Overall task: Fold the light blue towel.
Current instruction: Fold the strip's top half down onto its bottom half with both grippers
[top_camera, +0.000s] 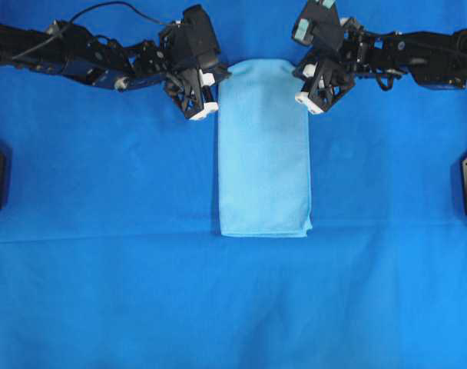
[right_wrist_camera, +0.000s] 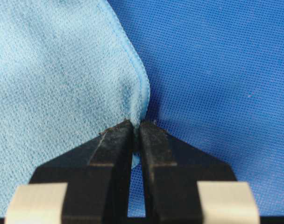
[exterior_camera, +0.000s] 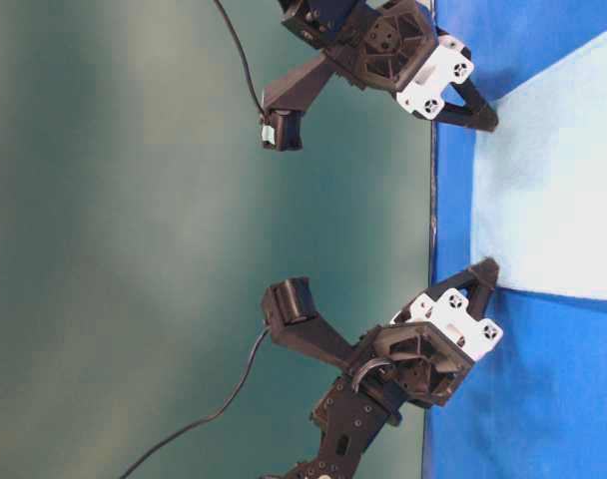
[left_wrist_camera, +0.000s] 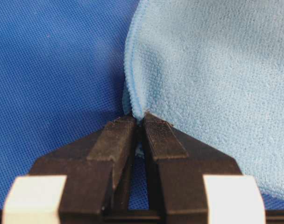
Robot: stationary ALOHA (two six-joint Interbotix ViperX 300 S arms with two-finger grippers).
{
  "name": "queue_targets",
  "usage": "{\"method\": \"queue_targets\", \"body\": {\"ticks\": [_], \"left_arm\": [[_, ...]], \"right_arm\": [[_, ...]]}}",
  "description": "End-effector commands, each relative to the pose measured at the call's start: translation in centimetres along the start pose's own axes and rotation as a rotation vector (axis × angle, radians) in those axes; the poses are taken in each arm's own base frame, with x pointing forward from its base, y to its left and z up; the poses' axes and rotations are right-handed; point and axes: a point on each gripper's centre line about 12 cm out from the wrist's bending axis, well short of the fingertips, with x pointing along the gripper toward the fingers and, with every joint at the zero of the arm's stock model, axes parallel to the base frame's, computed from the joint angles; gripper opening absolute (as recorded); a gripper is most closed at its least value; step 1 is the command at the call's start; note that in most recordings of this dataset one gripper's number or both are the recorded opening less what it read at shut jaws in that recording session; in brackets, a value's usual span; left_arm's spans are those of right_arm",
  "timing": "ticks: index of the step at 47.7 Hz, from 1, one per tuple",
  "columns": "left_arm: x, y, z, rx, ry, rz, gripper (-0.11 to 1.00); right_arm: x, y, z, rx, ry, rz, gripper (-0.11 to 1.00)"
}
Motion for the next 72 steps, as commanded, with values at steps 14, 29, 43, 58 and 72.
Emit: {"method": "queue_targets", "body": {"ticks": [14,29,43,58,72], "left_arm": [[-1.4,1.4,4.2,0.056,-0.088,0.030,0.03],[-2.1,1.3,4.5,0.061,-0.087,0.027,0.03],[-4.5,-1.8,5.6,0.090,-0.064,-0.043,0.03],[-8.4,-8.5,4.8,0.131,-0.026,-0.190,0.03],[-10.7,-15.7,3.1,0.195,0.005,-0.348,0.03]], "right_arm": [[-2.6,-0.4,1.9,0.057,-0.072,-0.007,0.05],[-3.7,-0.4,2.5,0.049,-0.088,-0.014,0.05],[-6.1,2.8,2.7,0.021,-0.091,0.027,0.05],[-8.8,9.3,0.6,-0.026,-0.013,0.107,0.05],[-9.9,13.8,-1.9,-0.046,0.051,0.169,0.05]]}}
